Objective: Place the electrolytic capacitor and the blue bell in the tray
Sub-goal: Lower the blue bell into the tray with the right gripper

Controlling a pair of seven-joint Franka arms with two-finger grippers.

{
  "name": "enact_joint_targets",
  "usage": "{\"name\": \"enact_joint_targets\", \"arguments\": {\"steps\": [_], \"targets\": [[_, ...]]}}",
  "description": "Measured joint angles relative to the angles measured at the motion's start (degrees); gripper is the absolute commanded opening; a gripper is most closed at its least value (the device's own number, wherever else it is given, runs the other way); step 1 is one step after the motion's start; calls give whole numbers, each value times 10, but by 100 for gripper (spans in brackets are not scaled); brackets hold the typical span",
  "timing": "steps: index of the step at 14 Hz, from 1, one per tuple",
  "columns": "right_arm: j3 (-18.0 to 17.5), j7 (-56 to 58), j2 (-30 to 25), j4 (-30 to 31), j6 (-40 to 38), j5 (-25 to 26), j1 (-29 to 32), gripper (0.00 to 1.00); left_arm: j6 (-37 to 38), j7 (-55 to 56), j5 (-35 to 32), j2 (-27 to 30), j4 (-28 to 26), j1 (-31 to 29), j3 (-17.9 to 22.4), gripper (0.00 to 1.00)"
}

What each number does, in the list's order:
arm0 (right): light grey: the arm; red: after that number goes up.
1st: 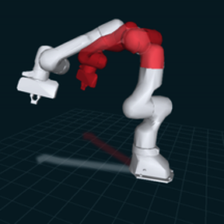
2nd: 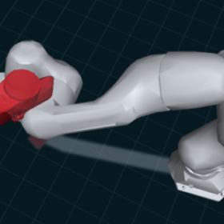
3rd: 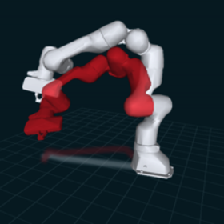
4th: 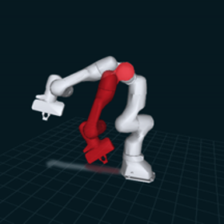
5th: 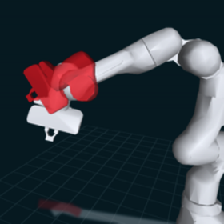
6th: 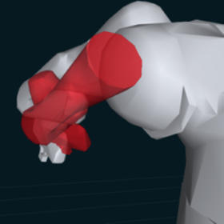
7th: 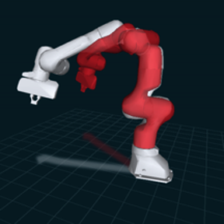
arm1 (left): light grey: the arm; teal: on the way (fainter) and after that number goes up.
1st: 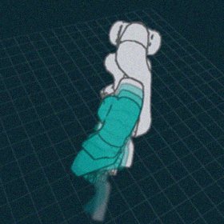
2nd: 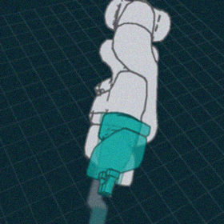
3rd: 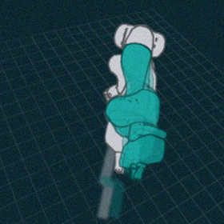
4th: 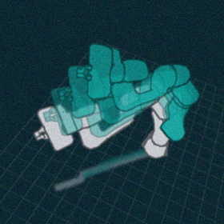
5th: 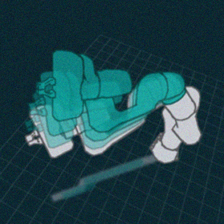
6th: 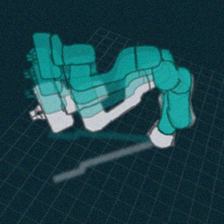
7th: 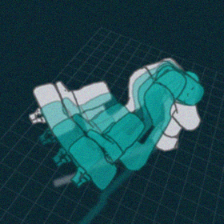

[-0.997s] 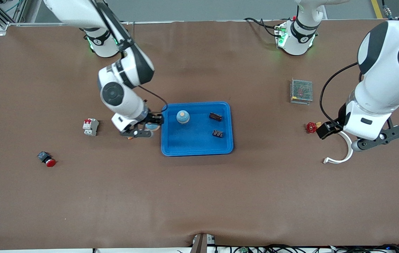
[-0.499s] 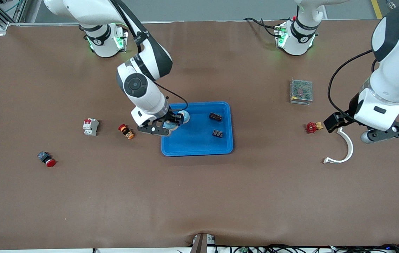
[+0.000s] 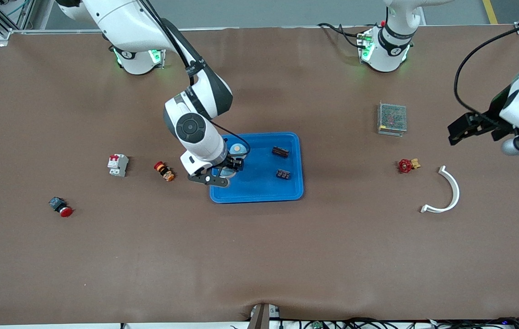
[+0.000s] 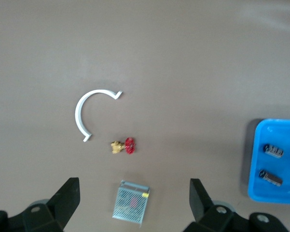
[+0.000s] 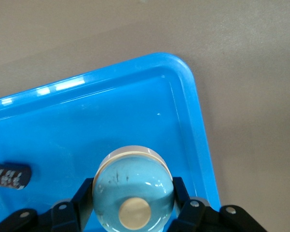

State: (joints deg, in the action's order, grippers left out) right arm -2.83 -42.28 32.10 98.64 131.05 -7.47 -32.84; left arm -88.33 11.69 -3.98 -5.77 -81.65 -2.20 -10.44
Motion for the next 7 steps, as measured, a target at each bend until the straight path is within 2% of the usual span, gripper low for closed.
{"name": "enact_joint_targets", "arguments": {"steps": [2, 7], "targets": [[1, 0, 12, 0, 16, 1, 0, 54, 9, -22, 9, 23, -19, 23, 30, 100], [1, 0, 36, -2, 35, 3, -1, 54, 8, -34, 25, 70, -79, 24, 36, 100]]}}
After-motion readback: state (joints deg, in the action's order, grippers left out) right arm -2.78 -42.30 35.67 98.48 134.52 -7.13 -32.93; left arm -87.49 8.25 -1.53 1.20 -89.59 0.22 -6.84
